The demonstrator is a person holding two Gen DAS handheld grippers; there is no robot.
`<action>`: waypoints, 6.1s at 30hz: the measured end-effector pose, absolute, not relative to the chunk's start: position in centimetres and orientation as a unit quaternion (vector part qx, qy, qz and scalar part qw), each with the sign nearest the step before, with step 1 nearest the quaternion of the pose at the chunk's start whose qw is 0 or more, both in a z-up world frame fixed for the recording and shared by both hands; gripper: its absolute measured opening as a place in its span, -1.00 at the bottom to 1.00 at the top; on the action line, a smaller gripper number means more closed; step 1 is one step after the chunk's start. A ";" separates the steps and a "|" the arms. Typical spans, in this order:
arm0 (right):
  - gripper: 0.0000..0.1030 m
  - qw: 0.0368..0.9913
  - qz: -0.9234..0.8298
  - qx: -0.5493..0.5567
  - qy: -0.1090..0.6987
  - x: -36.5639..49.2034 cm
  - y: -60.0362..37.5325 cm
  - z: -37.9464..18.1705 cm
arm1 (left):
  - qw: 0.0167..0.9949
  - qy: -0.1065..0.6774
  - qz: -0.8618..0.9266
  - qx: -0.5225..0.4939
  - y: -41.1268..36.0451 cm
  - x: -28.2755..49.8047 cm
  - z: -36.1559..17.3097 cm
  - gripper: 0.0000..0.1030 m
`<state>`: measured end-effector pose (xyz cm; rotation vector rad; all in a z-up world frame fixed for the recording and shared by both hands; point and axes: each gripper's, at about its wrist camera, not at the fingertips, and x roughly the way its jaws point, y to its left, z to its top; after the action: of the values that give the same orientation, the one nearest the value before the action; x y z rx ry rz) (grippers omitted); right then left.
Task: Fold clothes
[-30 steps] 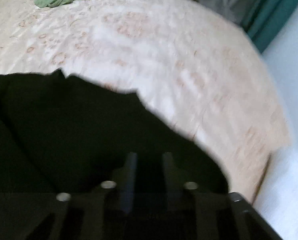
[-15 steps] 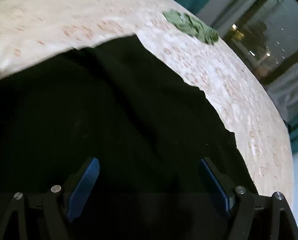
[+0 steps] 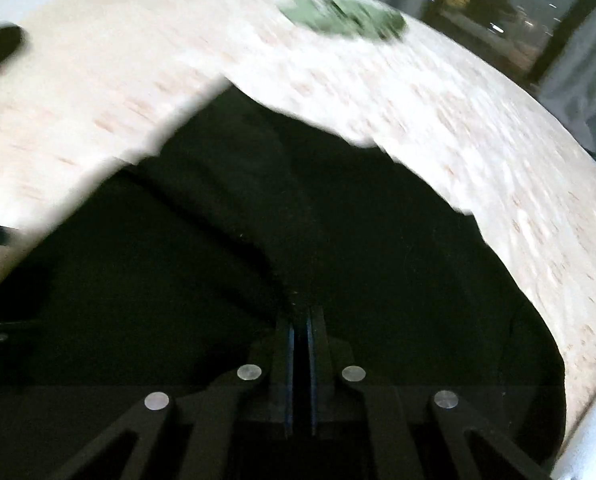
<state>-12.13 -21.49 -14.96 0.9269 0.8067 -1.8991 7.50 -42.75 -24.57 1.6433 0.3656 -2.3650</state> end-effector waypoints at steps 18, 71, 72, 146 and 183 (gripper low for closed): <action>0.62 0.449 -0.776 0.390 0.210 -13.4 -25.7 -12.9 | 0.086 0.281 -0.829 0.475 -45.2 8.5 -21.7 1.00; 0.69 0.305 -0.832 0.232 0.401 21.5 -24.6 -23.8 | -0.023 0.212 -0.850 0.482 -38.2 7.0 -23.6 1.00; 0.69 0.304 -0.829 0.224 0.414 21.5 -25.3 -24.2 | -0.019 0.212 -0.851 0.480 -38.3 6.4 -24.0 1.00; 0.75 0.280 -0.846 0.451 -0.058 -13.6 -3.3 -16.3 | -0.057 0.072 -0.903 0.421 -26.7 -23.0 -15.8 0.97; 0.78 0.248 -0.853 0.405 0.216 12.3 -7.0 -14.3 | -0.049 0.217 -0.850 0.477 -28.3 19.9 -17.9 0.96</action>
<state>12.31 -7.01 -14.28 1.1032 0.5884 -2.3265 19.89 -28.30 -17.94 1.5478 0.7043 -2.7568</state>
